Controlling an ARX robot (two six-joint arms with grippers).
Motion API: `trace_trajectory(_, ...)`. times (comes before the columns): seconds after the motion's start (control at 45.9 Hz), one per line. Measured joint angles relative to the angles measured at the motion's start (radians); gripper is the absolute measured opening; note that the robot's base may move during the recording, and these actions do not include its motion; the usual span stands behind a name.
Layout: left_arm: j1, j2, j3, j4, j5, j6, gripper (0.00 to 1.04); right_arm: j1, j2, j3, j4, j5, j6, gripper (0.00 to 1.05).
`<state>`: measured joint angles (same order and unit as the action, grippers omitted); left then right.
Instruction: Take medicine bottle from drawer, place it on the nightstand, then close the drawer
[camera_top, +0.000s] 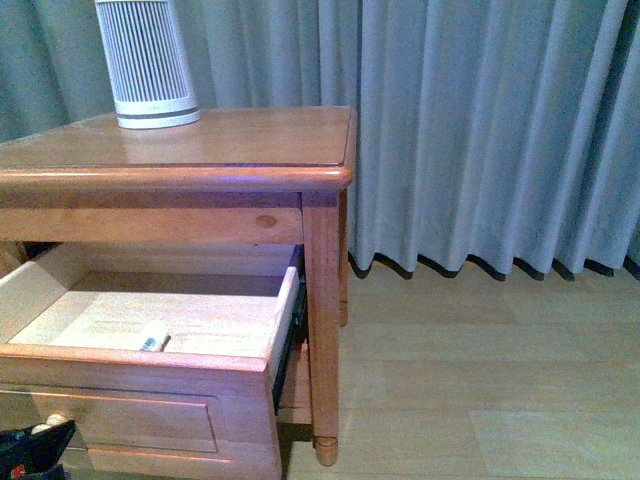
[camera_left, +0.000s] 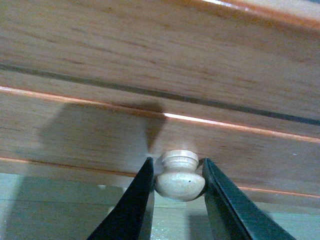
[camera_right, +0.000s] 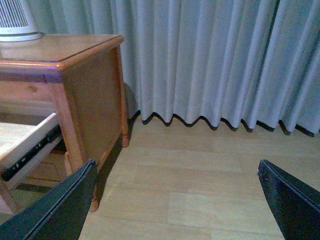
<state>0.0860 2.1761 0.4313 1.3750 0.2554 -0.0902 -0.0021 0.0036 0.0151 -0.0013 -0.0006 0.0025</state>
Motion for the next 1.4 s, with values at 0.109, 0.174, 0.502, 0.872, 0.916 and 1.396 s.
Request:
trace_trajectory(0.109, 0.002, -0.003, -0.009, 0.002, 0.000, 0.001, 0.26, 0.000, 0.000, 0.000, 0.000, 0.000, 0.000, 0.98)
trace_trajectory(0.174, 0.003, -0.005, -0.015, 0.002, 0.000, 0.007, 0.26, 0.000, 0.000, 0.000, 0.000, 0.000, 0.000, 0.98)
trace_trajectory(0.502, 0.028, -0.050, -0.043, -0.001, -0.026, 0.033, 0.76, 0.000, 0.000, 0.000, 0.000, 0.000, 0.000, 0.98)
trace_trajectory(0.872, 0.071, -0.241, -0.128, -0.069, -0.045, 0.068, 0.98, 0.000, 0.000, 0.000, 0.000, 0.000, 0.000, 0.98)
trace_trajectory(0.916, 0.080, -0.294, -0.141, -0.087, -0.045, 0.076, 0.98, 0.000, 0.000, 0.000, 0.000, 0.000, 0.000, 0.98)
trace_trajectory(1.396, 0.238, -1.446, -0.192, -1.069, 0.102, 0.077, 0.98, 0.000, 0.000, 0.000, 0.000, 0.000, 0.000, 0.98)
